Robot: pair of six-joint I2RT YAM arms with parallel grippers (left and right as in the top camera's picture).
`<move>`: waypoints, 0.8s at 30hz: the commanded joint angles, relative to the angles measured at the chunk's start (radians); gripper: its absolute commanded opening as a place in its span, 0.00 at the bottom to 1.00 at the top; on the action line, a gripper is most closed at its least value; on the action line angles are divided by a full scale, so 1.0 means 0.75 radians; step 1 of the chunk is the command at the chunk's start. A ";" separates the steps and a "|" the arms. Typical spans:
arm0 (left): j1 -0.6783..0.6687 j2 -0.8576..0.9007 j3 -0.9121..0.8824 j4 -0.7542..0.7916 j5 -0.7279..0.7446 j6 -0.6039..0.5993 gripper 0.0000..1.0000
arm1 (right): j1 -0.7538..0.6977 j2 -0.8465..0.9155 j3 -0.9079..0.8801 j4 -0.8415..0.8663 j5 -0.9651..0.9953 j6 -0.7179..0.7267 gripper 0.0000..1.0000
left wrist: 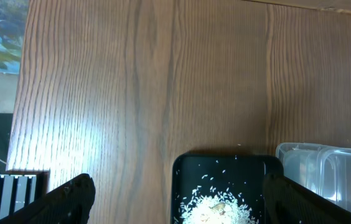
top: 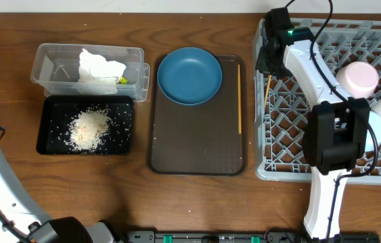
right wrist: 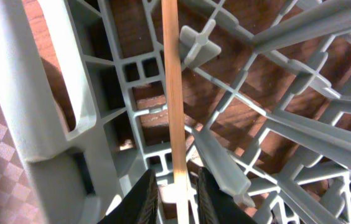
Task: Sort waste into correct bins and load items into the dishwasher rack
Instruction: 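Lower the chopstick upright into the rack slot and release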
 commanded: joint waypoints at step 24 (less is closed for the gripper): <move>0.006 0.011 0.007 -0.004 -0.012 -0.012 0.89 | 0.006 0.087 -0.165 0.101 0.006 0.030 0.16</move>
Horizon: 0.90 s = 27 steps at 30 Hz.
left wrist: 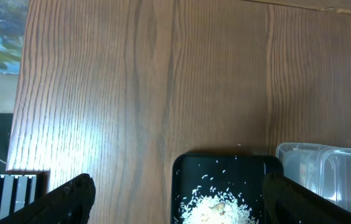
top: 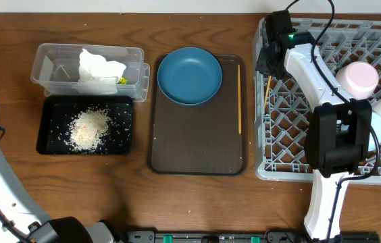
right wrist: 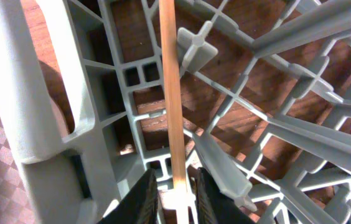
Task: Sort waste into correct bins and load items into the dishwasher rack
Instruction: 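Lower the chopstick upright into the rack slot and release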
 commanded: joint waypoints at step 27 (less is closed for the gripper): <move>0.006 0.011 0.007 -0.004 -0.012 -0.012 0.89 | -0.012 -0.317 -0.075 -0.019 -0.035 -0.097 0.01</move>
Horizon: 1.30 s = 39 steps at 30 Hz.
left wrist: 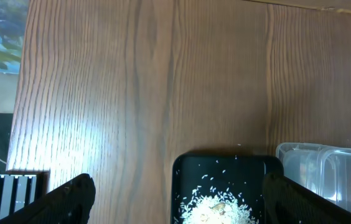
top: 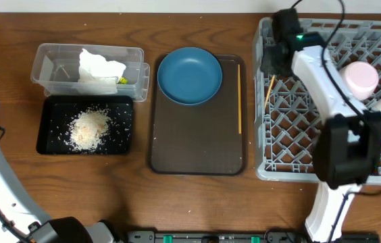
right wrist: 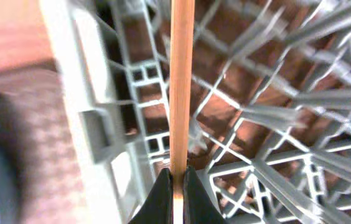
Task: Sort waste into correct bins and load items into the dishwasher rack
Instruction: 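Lower the chopstick upright into the rack slot and release, then move the right gripper back to the tray and grasp the second chopstick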
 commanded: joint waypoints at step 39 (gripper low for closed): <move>0.006 0.011 0.007 -0.004 -0.012 -0.012 0.89 | 0.003 -0.166 -0.003 -0.078 -0.197 -0.279 0.34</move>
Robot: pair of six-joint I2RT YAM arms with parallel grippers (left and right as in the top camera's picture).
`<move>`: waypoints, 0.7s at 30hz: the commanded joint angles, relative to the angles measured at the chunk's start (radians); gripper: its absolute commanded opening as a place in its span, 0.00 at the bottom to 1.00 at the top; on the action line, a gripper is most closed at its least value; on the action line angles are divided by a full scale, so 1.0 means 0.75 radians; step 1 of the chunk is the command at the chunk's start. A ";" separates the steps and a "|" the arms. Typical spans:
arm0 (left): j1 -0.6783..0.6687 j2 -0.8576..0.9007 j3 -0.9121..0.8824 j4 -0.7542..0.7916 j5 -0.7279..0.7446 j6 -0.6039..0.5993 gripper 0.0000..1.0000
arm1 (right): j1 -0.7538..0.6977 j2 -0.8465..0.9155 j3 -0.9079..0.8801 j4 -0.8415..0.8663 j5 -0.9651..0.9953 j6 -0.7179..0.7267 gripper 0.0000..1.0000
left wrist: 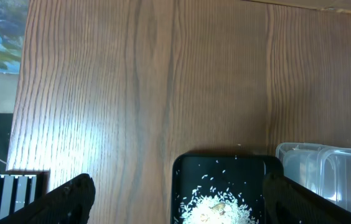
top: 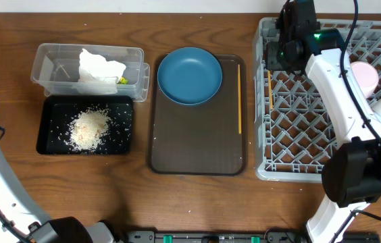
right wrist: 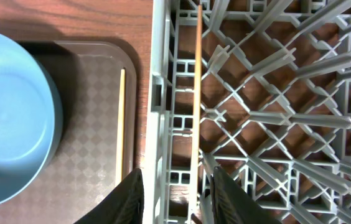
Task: Sort waste into correct bins and load items into the dishwasher rack
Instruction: 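Move the right gripper back to the tray and grasp the second chopstick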
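A wooden chopstick (right wrist: 197,93) lies loose in the grey dishwasher rack (top: 325,145), along its left wall (right wrist: 160,106); in the overhead view this chopstick (top: 269,88) is just inside the rim. My right gripper (right wrist: 177,205) hangs open above it, holding nothing. A second chopstick (right wrist: 121,124) rests on the brown tray (top: 197,135) beside the blue plate (top: 189,75). My left gripper (left wrist: 175,211) is open over the table, near the black tray of rice (left wrist: 225,186).
A pink cup (top: 364,74) and a white cup stand in the rack's right part. A clear bin (top: 89,64) holding crumpled tissue sits at the back left, with the black rice tray (top: 48,128) in front of it.
My right gripper was shut on the chopstick low in the rack; now it is open and higher, and the chopstick lies free in the rack. The left arm is unchanged.
My right gripper held the chopstick down inside the rack's left cells at the first two moments, then gripped it tightly a little higher. Now the chopstick is released along the rack's left wall and the gripper is raised. The left gripper stayed still throughout.
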 commanded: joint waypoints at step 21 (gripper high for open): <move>0.006 0.011 0.007 -0.004 -0.012 -0.012 0.89 | 0.327 0.096 -0.002 -0.003 0.091 0.170 0.39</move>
